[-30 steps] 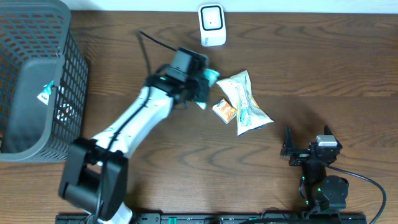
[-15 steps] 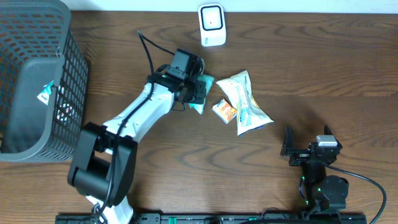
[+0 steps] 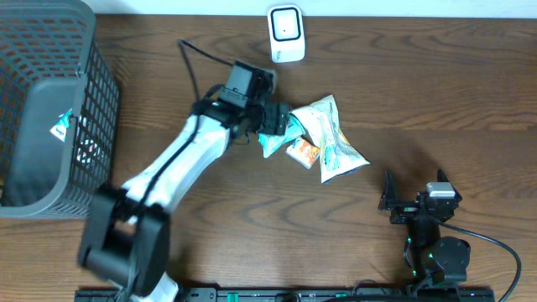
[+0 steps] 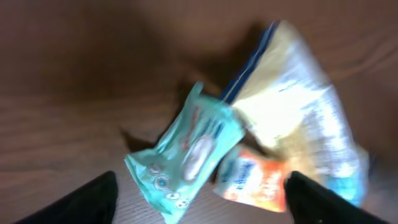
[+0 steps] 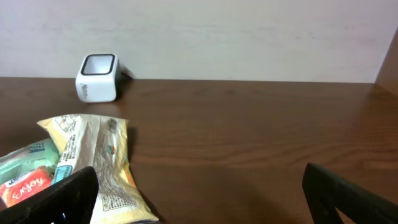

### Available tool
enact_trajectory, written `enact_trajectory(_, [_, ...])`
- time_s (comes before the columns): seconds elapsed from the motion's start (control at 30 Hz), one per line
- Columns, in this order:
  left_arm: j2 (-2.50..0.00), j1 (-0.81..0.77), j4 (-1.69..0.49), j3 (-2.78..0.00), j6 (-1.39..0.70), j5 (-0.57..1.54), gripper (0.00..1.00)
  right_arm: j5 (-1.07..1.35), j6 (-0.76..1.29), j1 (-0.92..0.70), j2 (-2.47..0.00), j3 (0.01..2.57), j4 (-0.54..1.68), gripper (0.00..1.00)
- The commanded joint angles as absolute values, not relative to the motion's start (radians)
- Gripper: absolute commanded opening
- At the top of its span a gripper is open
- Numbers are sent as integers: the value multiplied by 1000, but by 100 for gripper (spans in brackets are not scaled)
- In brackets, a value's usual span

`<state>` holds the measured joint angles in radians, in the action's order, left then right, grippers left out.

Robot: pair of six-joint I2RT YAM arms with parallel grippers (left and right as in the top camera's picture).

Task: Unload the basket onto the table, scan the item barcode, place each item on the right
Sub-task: 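Lift the left gripper away and swing it back to the basket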

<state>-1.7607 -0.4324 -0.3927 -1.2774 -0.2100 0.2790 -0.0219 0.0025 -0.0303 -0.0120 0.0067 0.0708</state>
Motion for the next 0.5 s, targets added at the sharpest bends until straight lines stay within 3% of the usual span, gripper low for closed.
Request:
enact_trajectory(0.0, [-1599, -412, -387, -1289, -207, 279, 88, -23, -9, -33, -6, 6, 75, 99])
enact_trajectory(0.03, [-1576, -411, -387, -1289, -207, 279, 98, -23, -9, -33, -6, 6, 75, 99])
enact_trajectory(0.47, [-1384, -355, -418, -1325, -142, 276, 98, -23, -9, -33, -6, 6, 75, 99])
